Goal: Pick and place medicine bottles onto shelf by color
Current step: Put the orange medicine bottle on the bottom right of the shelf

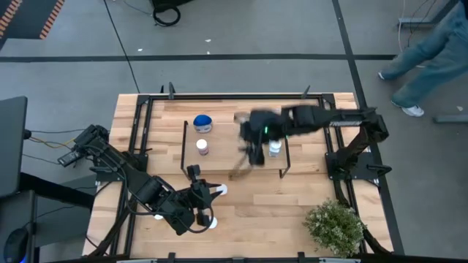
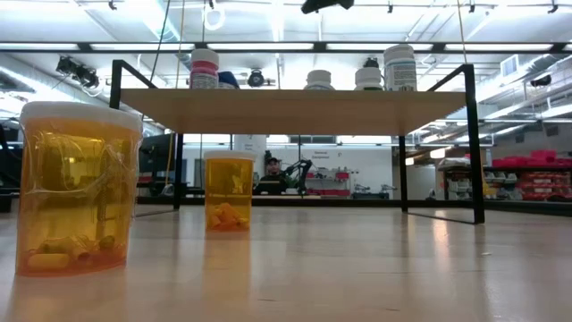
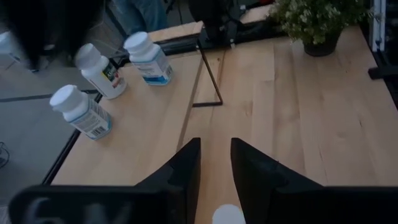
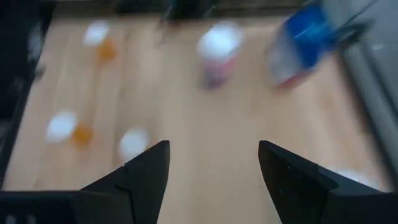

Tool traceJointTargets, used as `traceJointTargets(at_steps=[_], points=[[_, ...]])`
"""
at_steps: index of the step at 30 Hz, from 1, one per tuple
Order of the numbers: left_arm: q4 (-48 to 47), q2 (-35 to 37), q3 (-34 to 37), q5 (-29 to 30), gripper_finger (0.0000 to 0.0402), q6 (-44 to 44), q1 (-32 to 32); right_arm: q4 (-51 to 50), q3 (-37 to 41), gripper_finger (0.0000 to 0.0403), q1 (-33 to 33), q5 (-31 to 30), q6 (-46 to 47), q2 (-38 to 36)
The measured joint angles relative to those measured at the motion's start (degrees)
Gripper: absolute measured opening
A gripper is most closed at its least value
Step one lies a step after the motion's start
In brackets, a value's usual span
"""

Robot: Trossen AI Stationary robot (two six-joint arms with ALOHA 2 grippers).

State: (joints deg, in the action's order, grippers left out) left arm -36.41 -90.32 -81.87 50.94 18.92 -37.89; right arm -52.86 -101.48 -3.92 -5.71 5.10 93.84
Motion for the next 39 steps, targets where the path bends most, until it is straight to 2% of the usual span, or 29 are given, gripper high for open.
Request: traceJointTargets(at_steps=[4, 11, 15, 20, 23, 26, 30, 34, 39], points=[[-1.75, -0.02, 0.00, -0.39, 0.0102, 1.18, -0.02, 0.19, 6.06, 0.0253, -6.68, 0.16, 1.48, 0.06], [-2.58, -0.02, 0.00, -0.42, 0.0105, 2.13, 0.76, 9.97, 13.93, 0.0253, -17.42, -3.77, 3.93, 0.07], [-2.70, -0.02, 0.00, -1.23, 0.0115, 4.00, 1.58, 17.55, 18.85, 0.0253, -22.57, -6.93, 5.39, 0.02], [-2.75, -0.04, 0.00, -4.54, 0.0143, 5.41, 2.45, 31.97, 29.47, 0.0253, -26.54, -9.62, 7.26, 0.09], [-2.82, -0.04, 0.00, -9.60, 0.0165, 5.98, 3.28, 40.53, 35.62, 0.0253, -27.41, -11.07, 8.37, 0.13], [-3.01, -0.15, 0.00, -18.29, 0.0188, 7.48, 4.14, 45.97, 39.09, 0.0253, -27.76, -12.63, 8.42, 0.13], [-3.03, -1.87, 0.00, -28.27, 0.0218, 7.30, 4.33, 45.69, 40.17, 0.0253, -27.76, -13.41, 7.07, 0.13], [-3.36, -5.74, 0.00, -34.09, 0.0233, 4.24, 3.74, 45.62, 40.19, 0.0253, -27.89, -13.51, 6.78, 0.13], [-6.04, -9.89, 0.00, -39.27, 0.0236, 5.06, 3.69, 42.27, 40.21, 0.0253, -29.47, -13.49, 8.01, 0.13]])
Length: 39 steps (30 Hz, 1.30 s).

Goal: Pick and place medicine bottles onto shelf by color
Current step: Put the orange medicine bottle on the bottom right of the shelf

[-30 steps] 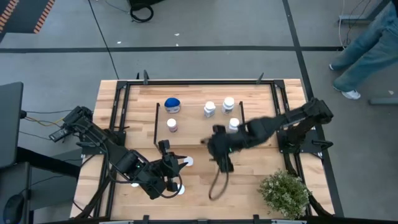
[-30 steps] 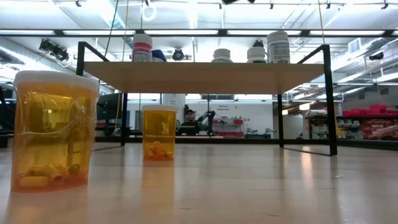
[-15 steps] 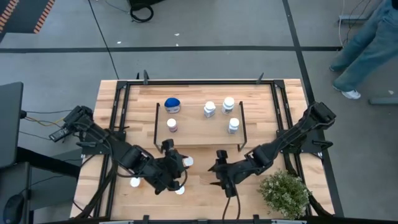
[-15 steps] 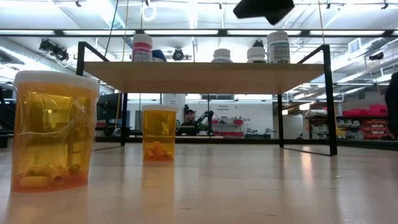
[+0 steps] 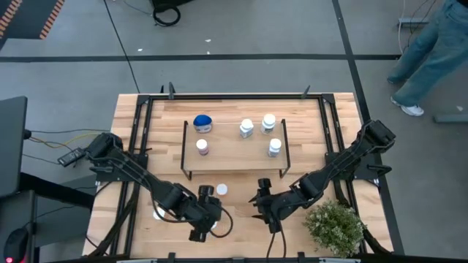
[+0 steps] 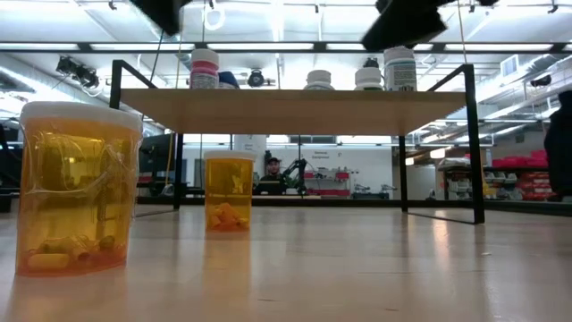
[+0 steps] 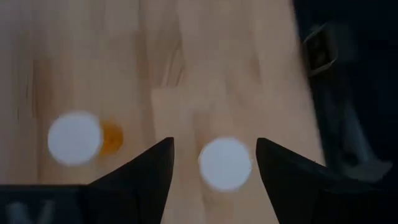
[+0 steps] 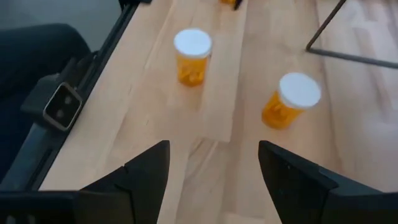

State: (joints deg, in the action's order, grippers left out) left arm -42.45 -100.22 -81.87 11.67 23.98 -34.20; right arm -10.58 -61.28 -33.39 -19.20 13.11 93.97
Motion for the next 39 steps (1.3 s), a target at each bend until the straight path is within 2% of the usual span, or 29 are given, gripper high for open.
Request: traceJointTargets(at_steps=[5, 7, 17, 24, 39], points=[[-3.94, -1.02, 0.00, -2.46, 0.0242, 2.36, 0.00, -0.55, 0.00, 0.0253, -2.40, 0.02, 1.70, 0.00], [-3.51, -1.19, 0.00, -4.73, 0.0250, 2.38, 0.00, -0.55, 0.00, 0.0253, -3.39, -0.11, 2.18, 0.00], [0.93, -4.34, -0.04, -7.98, 0.0299, 1.37, -0.17, -0.66, 0.00, 0.0253, -5.97, -5.17, 2.22, -0.01], [0.97, -8.35, 0.02, -8.11, 0.0307, -2.14, -0.15, -0.95, 0.00, 0.0253, -5.97, -6.32, 2.18, 0.00], [1.16, -10.50, 0.00, -6.38, 0.0307, -3.85, -0.01, -1.03, 0.00, 0.0253, -5.87, -6.32, 2.16, -0.02]])
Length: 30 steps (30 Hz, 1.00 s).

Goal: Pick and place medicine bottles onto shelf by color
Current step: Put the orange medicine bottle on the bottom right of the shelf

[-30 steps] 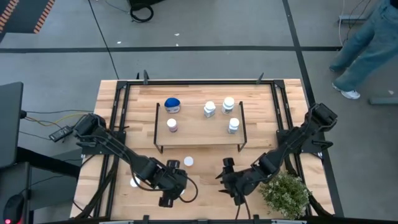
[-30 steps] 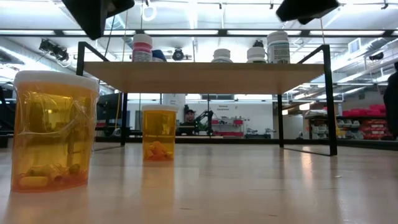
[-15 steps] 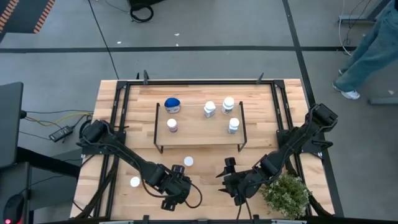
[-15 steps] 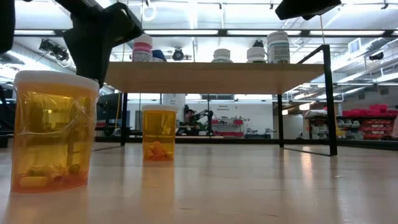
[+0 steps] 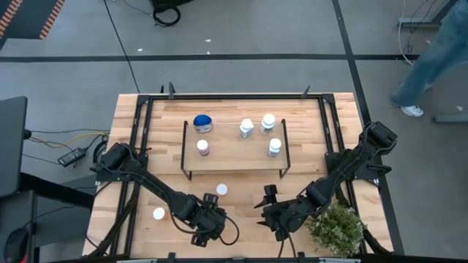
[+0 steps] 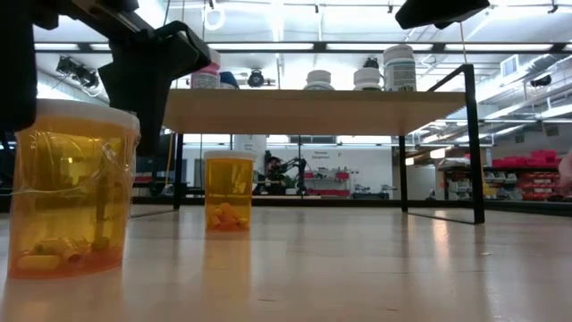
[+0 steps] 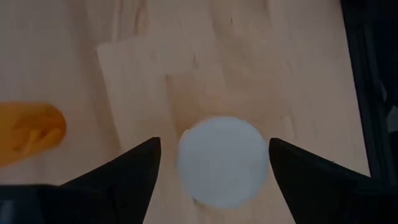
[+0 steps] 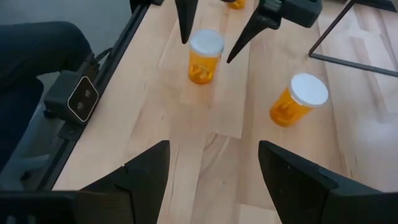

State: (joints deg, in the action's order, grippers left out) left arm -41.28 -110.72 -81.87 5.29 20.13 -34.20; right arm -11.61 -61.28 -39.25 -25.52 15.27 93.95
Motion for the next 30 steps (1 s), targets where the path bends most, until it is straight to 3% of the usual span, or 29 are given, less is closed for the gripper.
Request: traceJointTargets(at_steps=[7, 20, 25, 30], points=[[-0.15, 0.00, 0.00, 0.03, 0.0290, 0.20, 0.01, -0.01, 0.00, 0.0253, 0.01, 0.00, 0.00, 0.00], [-0.12, 0.04, 0.00, 0.01, 0.0218, 0.23, 0.03, -0.07, 0.00, 0.0253, 0.01, 0.00, 0.00, 0.00], [-1.22, 0.07, -0.60, -1.01, 0.0226, 0.17, 0.15, -0.10, 0.00, 0.0253, 0.01, 0.01, 0.00, 0.00], [-8.52, 0.09, -7.19, -1.47, 0.0236, -0.25, 1.63, -0.12, 0.00, 0.0253, 0.01, 0.02, 0.00, 0.00]])
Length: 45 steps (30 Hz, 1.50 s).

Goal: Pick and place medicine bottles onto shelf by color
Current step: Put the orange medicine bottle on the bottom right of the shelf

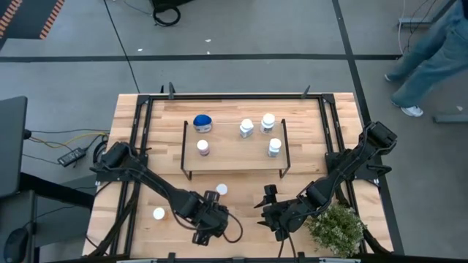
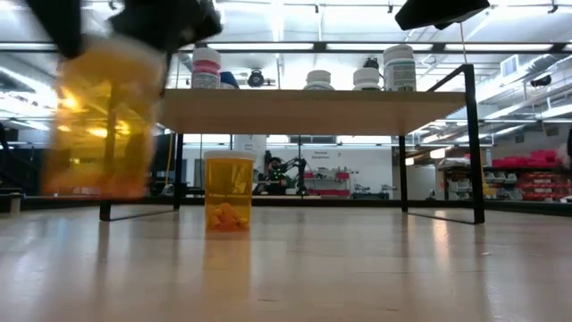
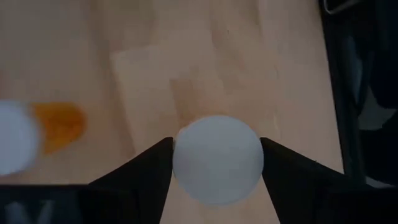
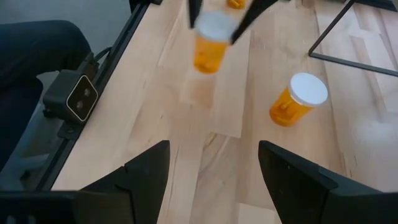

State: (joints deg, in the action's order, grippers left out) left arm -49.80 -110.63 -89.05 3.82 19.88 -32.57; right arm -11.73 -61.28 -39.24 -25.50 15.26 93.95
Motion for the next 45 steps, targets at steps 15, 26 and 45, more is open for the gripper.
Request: traceJointTargets(at_steps=[15, 26, 45], points=[[-21.90, 0.04, -23.73, 7.58, 0.0229, -5.12, 13.65, 0.04, 0.00, 0.0253, -0.35, 0.72, 1.34, 0.00], [-31.14, 0.04, -33.55, 7.60, 0.0229, -16.32, 27.24, 0.07, 0.00, 0.0253, -0.68, 0.70, 1.10, 0.00], [-29.34, 0.01, -28.98, 0.98, 0.0228, -22.08, 43.56, 0.09, 0.00, 0.0253, -0.68, 0.68, 1.22, 0.00]])
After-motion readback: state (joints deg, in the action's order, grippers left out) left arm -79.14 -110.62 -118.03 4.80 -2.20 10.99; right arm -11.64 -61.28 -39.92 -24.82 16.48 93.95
